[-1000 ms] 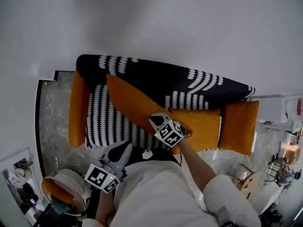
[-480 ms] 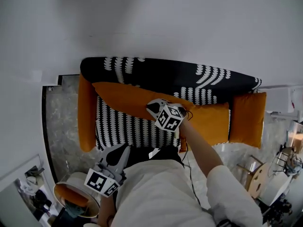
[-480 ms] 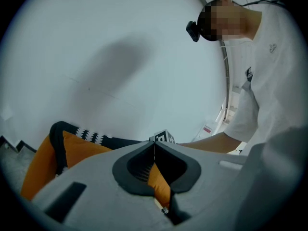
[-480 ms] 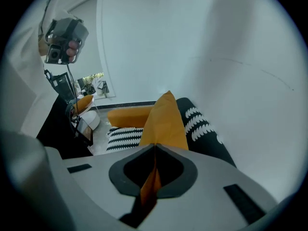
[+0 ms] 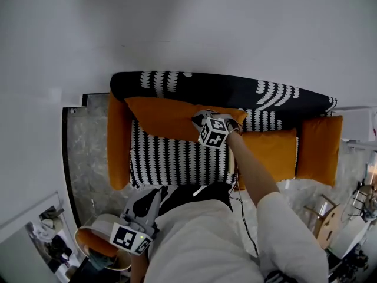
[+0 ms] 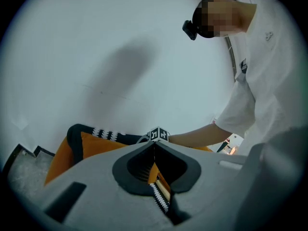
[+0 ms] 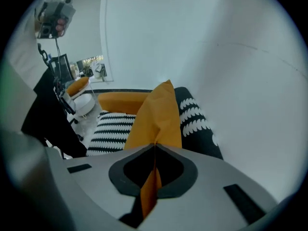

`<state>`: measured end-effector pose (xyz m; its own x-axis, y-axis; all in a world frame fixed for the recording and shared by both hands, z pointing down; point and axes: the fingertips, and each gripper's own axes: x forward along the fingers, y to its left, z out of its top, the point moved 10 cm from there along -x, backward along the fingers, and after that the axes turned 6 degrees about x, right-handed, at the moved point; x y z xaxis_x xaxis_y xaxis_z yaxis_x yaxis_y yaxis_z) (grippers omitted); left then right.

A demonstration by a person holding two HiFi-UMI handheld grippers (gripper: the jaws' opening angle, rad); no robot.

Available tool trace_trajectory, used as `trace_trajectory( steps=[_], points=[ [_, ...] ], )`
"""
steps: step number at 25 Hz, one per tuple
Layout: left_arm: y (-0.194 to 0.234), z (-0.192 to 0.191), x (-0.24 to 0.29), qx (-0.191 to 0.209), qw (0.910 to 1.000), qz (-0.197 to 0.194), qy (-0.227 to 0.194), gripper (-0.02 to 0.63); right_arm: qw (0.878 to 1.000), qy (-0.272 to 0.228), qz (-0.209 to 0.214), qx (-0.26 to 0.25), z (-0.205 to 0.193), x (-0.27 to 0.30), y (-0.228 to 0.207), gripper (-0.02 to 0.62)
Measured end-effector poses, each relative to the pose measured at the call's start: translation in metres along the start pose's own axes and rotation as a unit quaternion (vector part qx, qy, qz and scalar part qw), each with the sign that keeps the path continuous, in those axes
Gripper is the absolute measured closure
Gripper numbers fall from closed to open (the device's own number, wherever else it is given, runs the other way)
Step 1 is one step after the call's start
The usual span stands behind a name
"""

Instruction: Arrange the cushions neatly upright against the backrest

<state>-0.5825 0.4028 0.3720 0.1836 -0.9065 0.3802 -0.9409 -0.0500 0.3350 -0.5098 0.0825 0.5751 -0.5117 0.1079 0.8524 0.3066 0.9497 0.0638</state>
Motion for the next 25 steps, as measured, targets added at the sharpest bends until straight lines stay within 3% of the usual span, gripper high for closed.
trace_trajectory(
  steps=[5,12,18,25],
  points=[
    [0.006,-0.001,0.001,-0.004,1.0000,-0.001,0.002,0.594,0.997,0.048,-0.058,-0.020,-0.005,0.014,-0.021,0.581],
    [0.003,0.003,-0.002,0.000,0.9999,0.004,0.012,0.594,0.990,0.075,-0.095,-0.078,0.010,0.032,-0.049,0.581],
    [0.001,0.000,-0.009,-0.008,0.9996,0.021,0.016,0.594,0.986,0.104,-0.116,-0.058,0.002,0.045,-0.069,0.581],
    [-0.005,-0.003,-0.010,-0.007,0.9996,0.024,0.011,0.594,0.984,0.116,-0.131,0.032,0.001,0.049,-0.073,0.575]
  ],
)
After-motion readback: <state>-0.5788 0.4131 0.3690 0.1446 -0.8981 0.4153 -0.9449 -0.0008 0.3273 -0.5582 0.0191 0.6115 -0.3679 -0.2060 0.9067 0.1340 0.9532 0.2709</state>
